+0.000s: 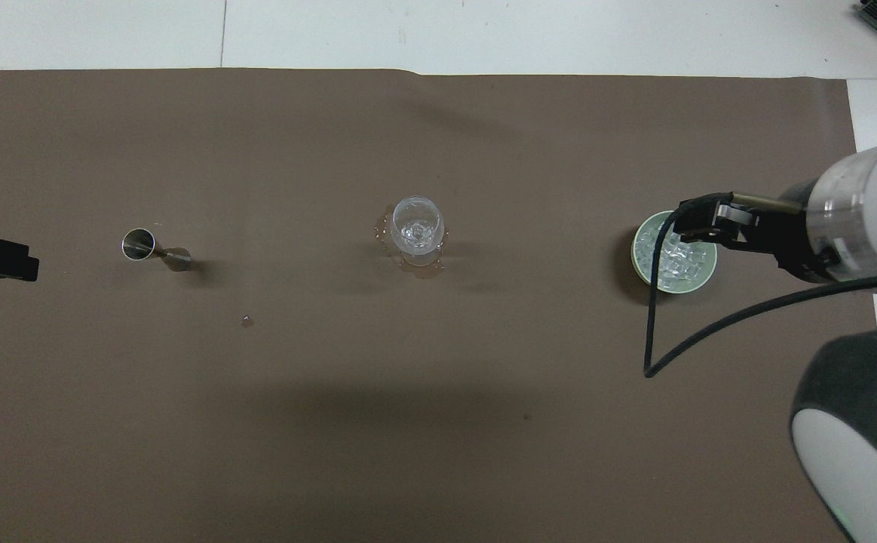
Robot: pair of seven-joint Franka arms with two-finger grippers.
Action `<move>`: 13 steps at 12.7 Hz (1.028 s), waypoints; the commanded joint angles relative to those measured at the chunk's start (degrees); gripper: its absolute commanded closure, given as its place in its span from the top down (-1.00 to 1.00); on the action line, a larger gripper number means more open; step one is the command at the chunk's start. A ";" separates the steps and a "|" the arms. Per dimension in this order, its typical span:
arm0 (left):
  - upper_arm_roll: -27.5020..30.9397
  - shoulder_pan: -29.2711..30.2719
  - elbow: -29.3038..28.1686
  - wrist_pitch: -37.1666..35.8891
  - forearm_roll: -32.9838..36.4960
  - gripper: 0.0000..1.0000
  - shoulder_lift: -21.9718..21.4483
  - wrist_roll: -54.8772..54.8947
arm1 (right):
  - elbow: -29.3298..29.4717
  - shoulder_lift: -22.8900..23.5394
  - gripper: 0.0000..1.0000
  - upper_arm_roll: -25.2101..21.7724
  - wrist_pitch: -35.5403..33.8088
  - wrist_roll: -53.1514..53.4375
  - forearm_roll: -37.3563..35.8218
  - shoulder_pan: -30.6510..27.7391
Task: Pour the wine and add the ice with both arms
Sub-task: 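Open the right gripper and withdraw it from the bowl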
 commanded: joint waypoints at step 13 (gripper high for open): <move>-0.32 0.57 -0.72 -0.48 0.30 1.00 -1.10 -0.30 | 7.22 0.21 1.00 -13.88 -10.99 -15.90 4.87 3.22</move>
